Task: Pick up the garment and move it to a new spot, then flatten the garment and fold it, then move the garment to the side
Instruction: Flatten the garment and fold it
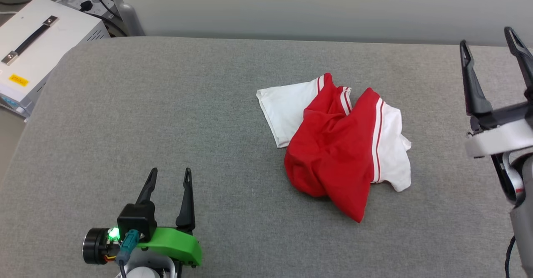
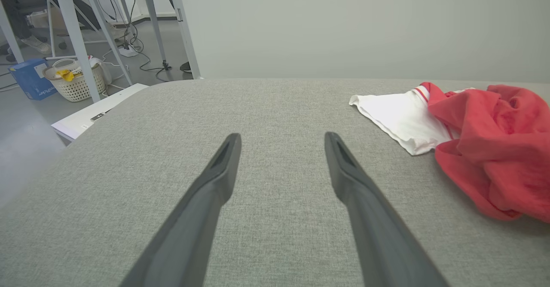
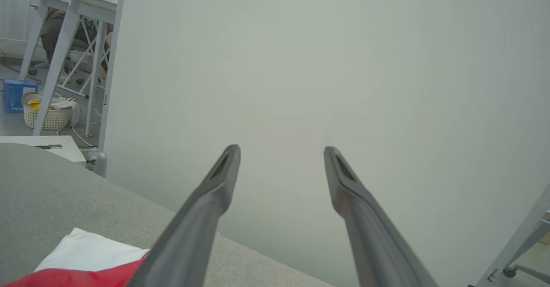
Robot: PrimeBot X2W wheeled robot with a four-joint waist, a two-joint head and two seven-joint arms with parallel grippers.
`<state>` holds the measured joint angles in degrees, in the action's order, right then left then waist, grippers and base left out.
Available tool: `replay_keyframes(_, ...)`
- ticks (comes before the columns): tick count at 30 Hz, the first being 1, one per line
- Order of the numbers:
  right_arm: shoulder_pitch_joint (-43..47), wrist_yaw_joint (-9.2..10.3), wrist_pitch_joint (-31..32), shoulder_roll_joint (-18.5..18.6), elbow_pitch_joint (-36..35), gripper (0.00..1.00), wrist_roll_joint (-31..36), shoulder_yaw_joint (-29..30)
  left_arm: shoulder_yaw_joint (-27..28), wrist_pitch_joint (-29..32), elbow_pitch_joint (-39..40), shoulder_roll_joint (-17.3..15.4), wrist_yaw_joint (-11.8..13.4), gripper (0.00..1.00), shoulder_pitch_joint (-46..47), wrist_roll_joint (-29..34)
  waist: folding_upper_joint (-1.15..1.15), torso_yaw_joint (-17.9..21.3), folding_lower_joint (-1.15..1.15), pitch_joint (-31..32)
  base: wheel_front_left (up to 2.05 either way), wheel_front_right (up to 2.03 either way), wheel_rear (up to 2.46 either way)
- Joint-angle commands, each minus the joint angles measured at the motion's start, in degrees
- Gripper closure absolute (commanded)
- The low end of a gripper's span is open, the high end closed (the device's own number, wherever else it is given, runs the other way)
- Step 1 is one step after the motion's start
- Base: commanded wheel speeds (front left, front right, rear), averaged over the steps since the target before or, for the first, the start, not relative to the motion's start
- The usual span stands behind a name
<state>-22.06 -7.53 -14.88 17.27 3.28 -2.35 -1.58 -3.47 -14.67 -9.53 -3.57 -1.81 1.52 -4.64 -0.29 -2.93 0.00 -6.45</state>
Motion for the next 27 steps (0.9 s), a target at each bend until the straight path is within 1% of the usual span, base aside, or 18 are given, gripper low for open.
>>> replay_keyframes(1,-2.3,0.04,0.3,1.4,2.6,0.0,-0.3,-2.0,0.0,-0.3,0.2,0.3,-0.4,0.0,1.3,0.6,0.29,-0.5,0.0,-1.0,0.0,0.0,0.0)
replay_keyframes(3,-5.7,0.04,4.1,4.0,6.6,0.0,-2.1,-6.0,0.1,-0.3,0.2,0.4,-0.3,0.0,1.5,0.6,0.29,-0.7,0.0,-1.7,0.0,0.0,0.0)
replay_keyframes(4,-7.4,0.04,7.6,5.3,8.4,0.0,-3.8,-8.5,0.0,-0.3,0.3,0.4,-0.3,0.0,1.7,0.6,0.29,-0.8,0.0,-2.1,0.0,0.0,0.0)
replay_keyframes(5,-8.8,0.04,10.2,6.2,9.3,0.0,-5.5,-10.4,0.0,-0.3,0.4,0.4,-0.3,0.0,1.9,0.6,0.29,-0.9,0.0,-2.4,0.0,0.0,0.0)
replay_keyframes(7,-11.0,0.04,17.4,8.1,10.8,0.0,-10.2,-14.8,-0.1,-0.3,0.6,0.5,-0.3,0.0,2.3,0.5,0.29,-1.1,0.0,-3.2,0.0,0.0,0.0)
replay_keyframes(8,-12.2,0.04,21.3,9.6,11.1,0.0,-13.3,-17.5,-0.1,-0.3,0.6,0.5,-0.4,0.0,2.7,0.4,0.29,-1.3,0.0,-3.7,0.0,0.0,0.0)
replay_keyframes(15,-17.2,0.04,44.8,18.5,12.3,0.0,-31.5,-31.5,-0.6,-0.3,0.9,0.6,-0.4,0.0,4.9,0.1,0.29,-2.4,0.0,-7.3,0.0,0.0,0.0)
replay_keyframes(17,-18.2,0.04,49.7,19.9,12.7,0.0,-35.5,-33.9,-0.9,-0.3,0.9,0.6,-0.4,0.0,5.6,0.0,0.29,-2.9,0.0,-8.5,0.0,0.0,0.0)
replay_keyframes(19,-19.5,0.04,53.2,20.7,13.4,0.0,-38.1,-35.8,-1.2,-0.3,0.9,0.7,-0.5,0.0,6.3,-0.2,0.29,-3.3,0.0,-9.7,0.0,0.0,0.0)
replay_keyframes(21,-20.9,0.04,55.7,21.3,14.4,0.0,-39.0,-37.8,-1.6,-0.3,0.9,0.7,-0.4,0.0,7.1,-0.6,0.29,-3.8,0.0,-11.1,0.0,0.0,0.0)
replay_keyframes(24,-22.8,0.04,57.1,20.7,17.0,0.0,-40.0,-39.5,-2.5,-0.3,0.9,0.7,-0.2,0.0,8.3,-1.0,0.29,-4.6,0.0,-12.7,0.0,0.0,0.0)
replay_keyframes(27,-24.0,0.04,56.8,19.8,20.2,0.0,-39.9,-41.8,-3.4,-0.3,0.8,0.7,0.1,0.0,9.3,-1.5,0.29,-5.5,0.0,-14.0,0.0,0.0,0.0)
